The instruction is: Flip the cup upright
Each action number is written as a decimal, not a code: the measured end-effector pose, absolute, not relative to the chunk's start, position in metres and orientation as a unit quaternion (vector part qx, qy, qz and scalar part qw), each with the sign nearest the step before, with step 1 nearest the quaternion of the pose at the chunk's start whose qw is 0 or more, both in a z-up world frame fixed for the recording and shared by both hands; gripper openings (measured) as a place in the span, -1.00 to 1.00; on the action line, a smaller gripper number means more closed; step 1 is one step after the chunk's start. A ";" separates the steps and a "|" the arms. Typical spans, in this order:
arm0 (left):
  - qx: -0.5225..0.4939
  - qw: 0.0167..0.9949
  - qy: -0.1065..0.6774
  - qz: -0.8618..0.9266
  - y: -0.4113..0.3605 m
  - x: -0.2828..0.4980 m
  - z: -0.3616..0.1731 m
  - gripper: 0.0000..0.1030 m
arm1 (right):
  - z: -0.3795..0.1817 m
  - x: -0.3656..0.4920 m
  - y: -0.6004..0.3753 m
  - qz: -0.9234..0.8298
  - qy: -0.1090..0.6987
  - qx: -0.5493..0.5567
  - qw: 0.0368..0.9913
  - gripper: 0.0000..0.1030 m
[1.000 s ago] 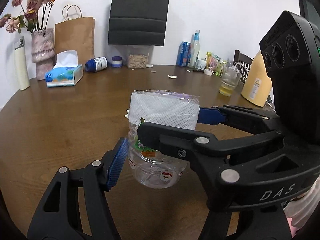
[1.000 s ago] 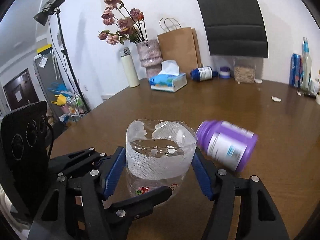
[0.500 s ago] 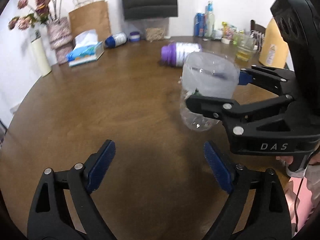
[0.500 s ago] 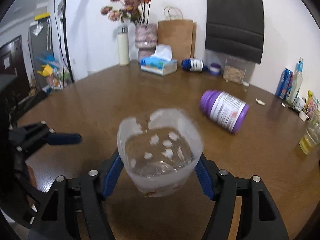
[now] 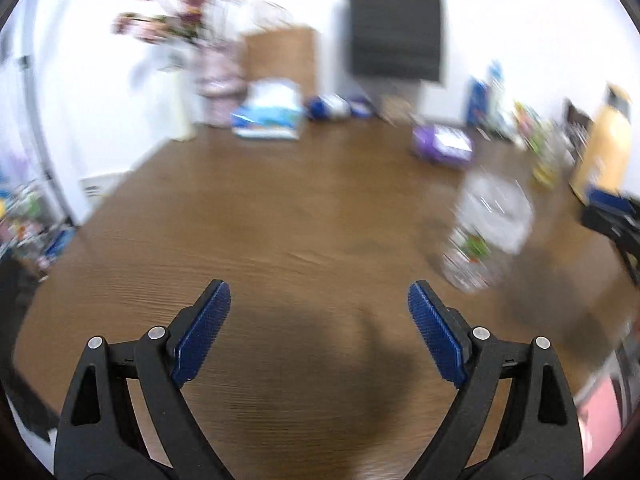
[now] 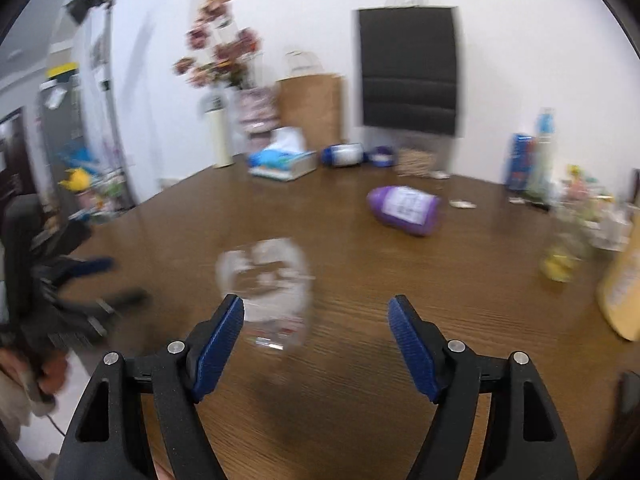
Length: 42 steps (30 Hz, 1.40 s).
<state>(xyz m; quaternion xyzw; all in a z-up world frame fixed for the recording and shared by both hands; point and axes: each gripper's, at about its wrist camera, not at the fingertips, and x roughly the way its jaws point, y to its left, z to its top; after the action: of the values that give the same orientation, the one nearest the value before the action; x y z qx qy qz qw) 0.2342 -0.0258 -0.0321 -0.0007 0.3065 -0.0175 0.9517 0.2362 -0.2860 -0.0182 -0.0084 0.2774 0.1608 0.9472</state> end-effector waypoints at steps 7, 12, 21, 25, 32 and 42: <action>-0.010 0.968 0.250 0.026 0.011 0.216 -0.003 1.00 | -0.003 0.215 -0.349 0.090 0.279 0.076 0.953 0.84; -0.026 0.972 0.232 0.018 0.009 0.214 0.007 1.00 | 0.001 0.216 -0.346 0.083 0.267 0.082 0.957 0.85; 0.011 0.983 0.180 0.035 0.000 0.141 0.030 1.00 | 0.019 0.158 -0.322 0.106 0.225 0.040 0.968 0.85; 0.021 0.985 0.168 0.022 -0.003 0.093 0.023 1.00 | 0.018 0.104 -0.309 0.127 0.211 0.017 0.969 0.85; -0.003 0.981 0.185 0.050 0.013 0.007 -0.009 1.00 | -0.009 0.024 -0.287 0.129 0.232 0.025 0.964 0.85; 0.013 0.987 0.152 0.040 0.007 -0.011 -0.004 1.00 | -0.015 0.012 -0.265 0.153 0.230 0.033 0.960 0.85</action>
<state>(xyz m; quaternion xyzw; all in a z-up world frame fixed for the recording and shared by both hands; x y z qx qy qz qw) -0.0109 0.0068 -0.0045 0.0126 0.1521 0.0396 0.9875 0.0124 -0.2648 -0.0147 0.0327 0.2303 0.1534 0.9604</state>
